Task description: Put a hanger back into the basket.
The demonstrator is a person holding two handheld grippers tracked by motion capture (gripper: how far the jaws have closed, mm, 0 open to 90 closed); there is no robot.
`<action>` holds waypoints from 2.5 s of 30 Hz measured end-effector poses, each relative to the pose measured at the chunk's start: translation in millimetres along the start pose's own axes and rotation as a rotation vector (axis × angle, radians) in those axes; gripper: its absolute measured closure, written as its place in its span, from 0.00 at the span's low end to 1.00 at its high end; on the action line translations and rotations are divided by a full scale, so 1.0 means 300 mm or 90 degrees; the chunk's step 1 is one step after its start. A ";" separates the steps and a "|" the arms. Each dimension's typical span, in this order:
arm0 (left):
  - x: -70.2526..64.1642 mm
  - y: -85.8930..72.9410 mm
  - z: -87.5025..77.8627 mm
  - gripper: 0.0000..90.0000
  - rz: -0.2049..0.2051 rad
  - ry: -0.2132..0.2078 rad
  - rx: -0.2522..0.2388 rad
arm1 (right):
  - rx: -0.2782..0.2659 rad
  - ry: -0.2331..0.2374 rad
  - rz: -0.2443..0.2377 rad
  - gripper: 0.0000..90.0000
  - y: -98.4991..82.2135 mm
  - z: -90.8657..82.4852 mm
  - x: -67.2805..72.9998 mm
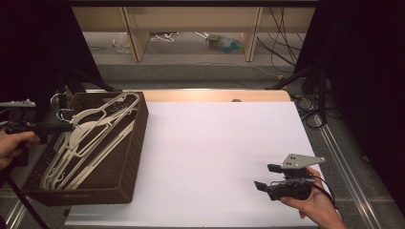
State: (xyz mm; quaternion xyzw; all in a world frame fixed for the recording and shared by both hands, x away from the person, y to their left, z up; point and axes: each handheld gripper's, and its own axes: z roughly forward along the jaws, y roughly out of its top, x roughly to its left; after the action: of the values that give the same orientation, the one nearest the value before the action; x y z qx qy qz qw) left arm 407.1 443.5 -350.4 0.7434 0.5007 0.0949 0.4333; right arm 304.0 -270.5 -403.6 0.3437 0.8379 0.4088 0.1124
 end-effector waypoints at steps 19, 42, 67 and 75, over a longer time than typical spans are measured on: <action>0.000 -0.029 0.053 0.69 -0.024 0.114 0.027 | -0.015 -0.007 0.006 0.26 0.004 -0.013 -0.002; -0.406 -0.079 -0.045 0.39 0.069 0.118 -0.186 | -0.076 -0.021 0.021 0.25 0.005 -0.008 0.000; -0.749 -0.241 0.240 0.26 0.160 -0.027 -0.232 | -0.168 -0.049 0.050 0.18 -0.032 -0.037 0.022; -0.807 -0.317 0.283 0.18 0.199 -0.034 -0.237 | -0.190 -0.045 0.036 0.18 -0.062 -0.035 0.071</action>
State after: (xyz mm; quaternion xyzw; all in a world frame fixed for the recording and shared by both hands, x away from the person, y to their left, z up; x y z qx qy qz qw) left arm 276.5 208.5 -401.3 0.7216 0.3417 0.2318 0.5557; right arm 274.3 -270.5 -409.0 0.3609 0.7533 0.5195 0.1798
